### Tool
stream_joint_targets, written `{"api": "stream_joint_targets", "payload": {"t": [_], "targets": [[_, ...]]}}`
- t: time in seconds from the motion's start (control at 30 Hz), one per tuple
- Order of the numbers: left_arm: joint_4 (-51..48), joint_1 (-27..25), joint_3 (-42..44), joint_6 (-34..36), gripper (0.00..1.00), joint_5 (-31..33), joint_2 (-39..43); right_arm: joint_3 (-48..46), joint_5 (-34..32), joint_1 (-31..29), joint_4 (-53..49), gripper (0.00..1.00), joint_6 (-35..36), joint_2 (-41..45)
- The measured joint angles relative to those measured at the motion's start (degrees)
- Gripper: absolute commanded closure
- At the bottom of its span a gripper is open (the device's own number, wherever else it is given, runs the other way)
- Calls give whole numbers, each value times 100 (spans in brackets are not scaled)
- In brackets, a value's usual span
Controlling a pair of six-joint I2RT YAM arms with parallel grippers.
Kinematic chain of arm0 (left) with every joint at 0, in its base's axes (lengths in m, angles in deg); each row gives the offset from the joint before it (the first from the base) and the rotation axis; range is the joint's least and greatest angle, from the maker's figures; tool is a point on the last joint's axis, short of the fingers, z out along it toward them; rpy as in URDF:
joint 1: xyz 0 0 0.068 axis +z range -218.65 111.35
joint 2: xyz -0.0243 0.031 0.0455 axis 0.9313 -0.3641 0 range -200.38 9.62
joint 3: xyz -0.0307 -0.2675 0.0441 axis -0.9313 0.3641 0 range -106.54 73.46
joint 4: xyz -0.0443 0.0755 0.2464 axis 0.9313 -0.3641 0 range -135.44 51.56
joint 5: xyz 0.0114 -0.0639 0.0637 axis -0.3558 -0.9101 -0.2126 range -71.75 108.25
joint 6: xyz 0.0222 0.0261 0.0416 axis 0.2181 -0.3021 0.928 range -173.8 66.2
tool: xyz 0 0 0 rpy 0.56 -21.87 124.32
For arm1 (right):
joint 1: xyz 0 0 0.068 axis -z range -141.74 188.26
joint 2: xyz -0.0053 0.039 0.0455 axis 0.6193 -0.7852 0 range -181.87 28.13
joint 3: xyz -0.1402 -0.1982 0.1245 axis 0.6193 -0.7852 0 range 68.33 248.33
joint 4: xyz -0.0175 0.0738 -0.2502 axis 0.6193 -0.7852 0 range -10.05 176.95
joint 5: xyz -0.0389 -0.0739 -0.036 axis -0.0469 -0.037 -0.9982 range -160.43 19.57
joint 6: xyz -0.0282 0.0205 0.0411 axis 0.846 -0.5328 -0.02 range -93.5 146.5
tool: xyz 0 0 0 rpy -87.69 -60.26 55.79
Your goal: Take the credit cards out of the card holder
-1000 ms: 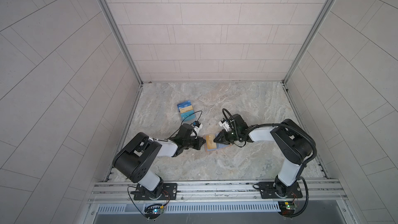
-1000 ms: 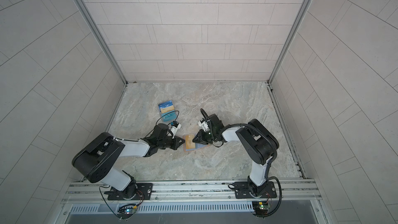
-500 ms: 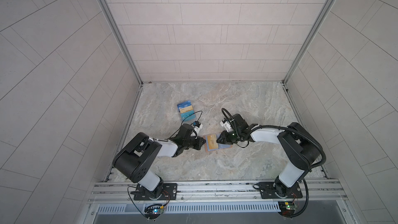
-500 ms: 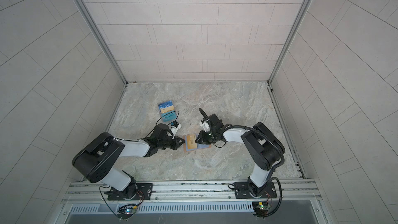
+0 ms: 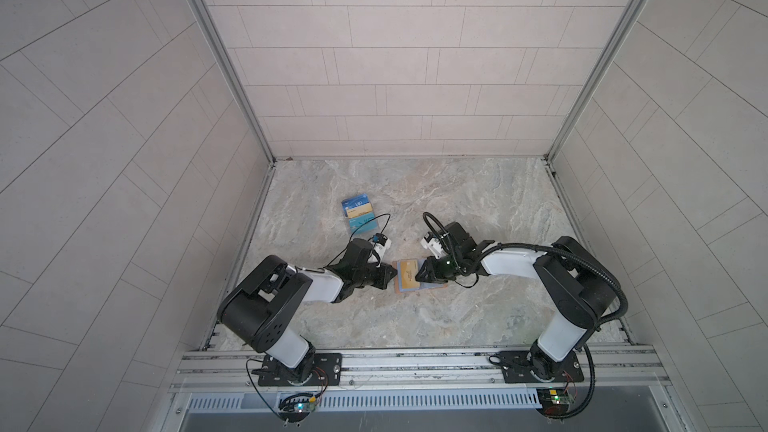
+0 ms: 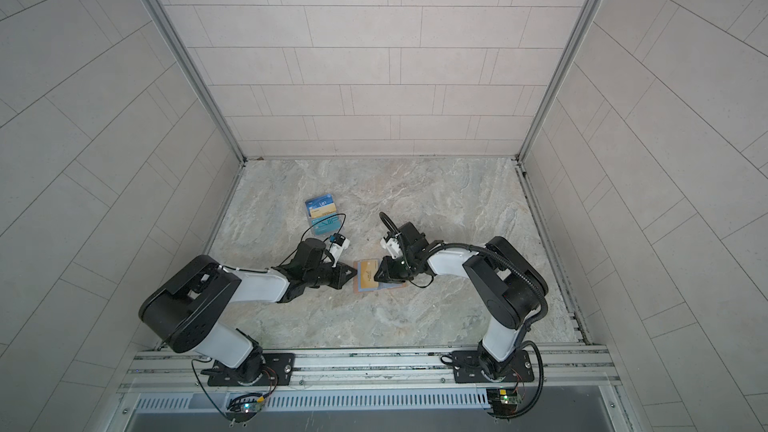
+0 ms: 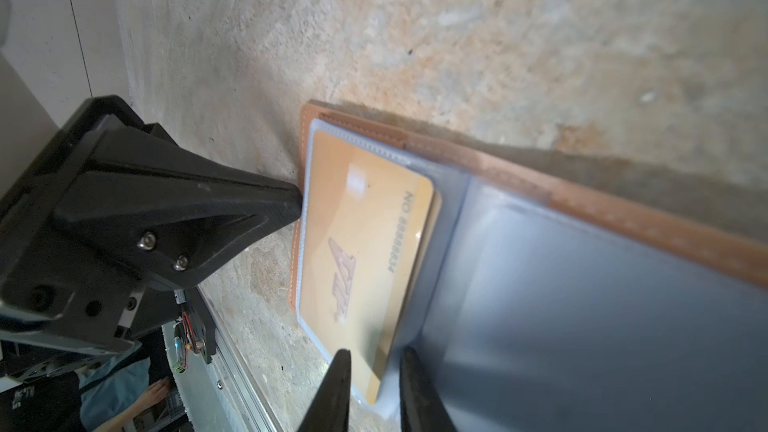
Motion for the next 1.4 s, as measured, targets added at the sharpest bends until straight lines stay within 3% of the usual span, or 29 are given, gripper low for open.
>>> {"api": "stream_joint_targets", "payload": {"t": [0.63,1.0,1.4], "targets": [[-33,2,2,39,100,48,28,-4,389,44,476,76,-492,-249],[-35,7,13,42,100,138,52,-446,789,221,1744,76,-1397,-450],[-35,13,13,39,100,216,66,-713,844,227,2511,76,-1696,-444]]}}
